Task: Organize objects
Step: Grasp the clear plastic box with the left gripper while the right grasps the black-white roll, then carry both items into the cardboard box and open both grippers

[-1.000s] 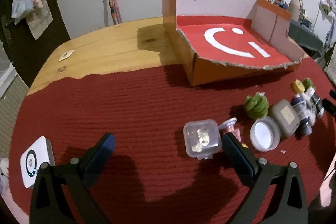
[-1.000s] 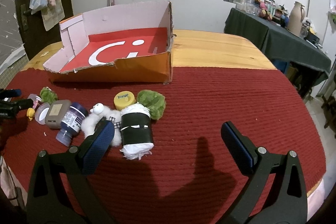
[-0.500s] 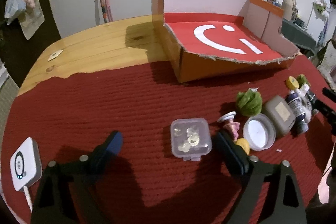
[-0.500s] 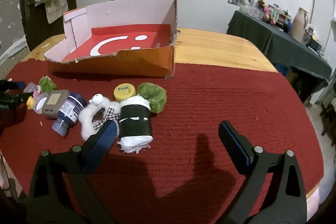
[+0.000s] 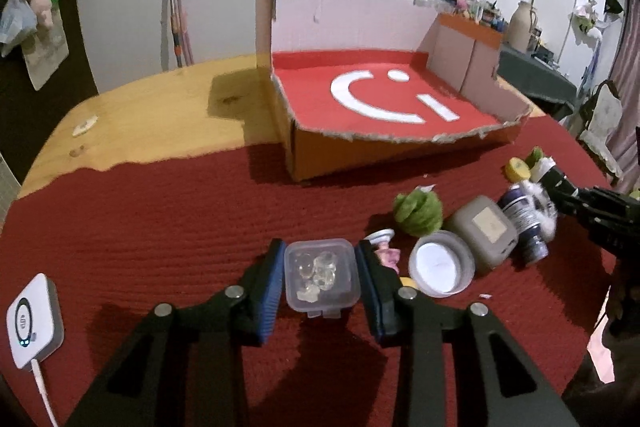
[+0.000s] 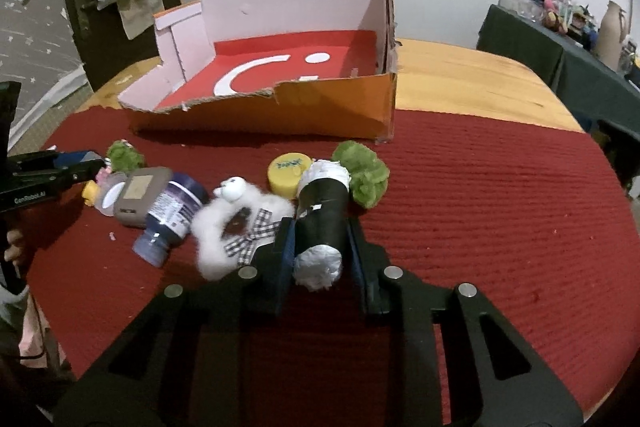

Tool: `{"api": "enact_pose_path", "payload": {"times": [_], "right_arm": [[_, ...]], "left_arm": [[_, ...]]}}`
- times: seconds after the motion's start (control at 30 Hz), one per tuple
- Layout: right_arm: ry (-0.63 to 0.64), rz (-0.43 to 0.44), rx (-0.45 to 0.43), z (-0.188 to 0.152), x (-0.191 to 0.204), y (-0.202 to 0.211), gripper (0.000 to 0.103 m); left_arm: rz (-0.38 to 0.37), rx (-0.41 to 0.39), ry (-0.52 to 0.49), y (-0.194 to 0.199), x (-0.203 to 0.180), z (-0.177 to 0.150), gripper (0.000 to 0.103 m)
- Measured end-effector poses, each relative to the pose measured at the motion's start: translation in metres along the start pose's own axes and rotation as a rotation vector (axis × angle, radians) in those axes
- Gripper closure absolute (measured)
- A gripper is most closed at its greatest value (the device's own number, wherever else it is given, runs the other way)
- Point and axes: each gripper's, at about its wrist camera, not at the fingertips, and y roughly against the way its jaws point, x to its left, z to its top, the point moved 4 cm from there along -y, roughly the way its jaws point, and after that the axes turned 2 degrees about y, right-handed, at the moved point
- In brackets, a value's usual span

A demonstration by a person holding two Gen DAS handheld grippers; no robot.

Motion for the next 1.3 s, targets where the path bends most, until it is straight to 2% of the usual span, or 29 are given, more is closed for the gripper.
{"api": "enact_pose_path", "payload": {"times": [0.27,0.93,1.2,1.3], "right_arm": [[-0.006,0.011,-0.077,0.014,0.003,0.029,0.079],[0.010,0.026,-0.099,0.022,0.009,0.038,0.079],[0.062,0.032,-0.143,0.062,0.013,0.042,0.079],[0.096,0.049,-0.114,0.085,0.016,0.031,0.079]], "left_arm": [[0.009,-0.087,-0.013,0.030,-0.007,0.010,0.066],[0.003,-0.105,-0.012,0.039,-0.015,0.009,0.066],[-0.023,-0.142,-0.033,0.047,-0.018,0.042,0.066],[-0.050,-0.138,-0.035,0.044,-0.019,0.064,0.066]]}}
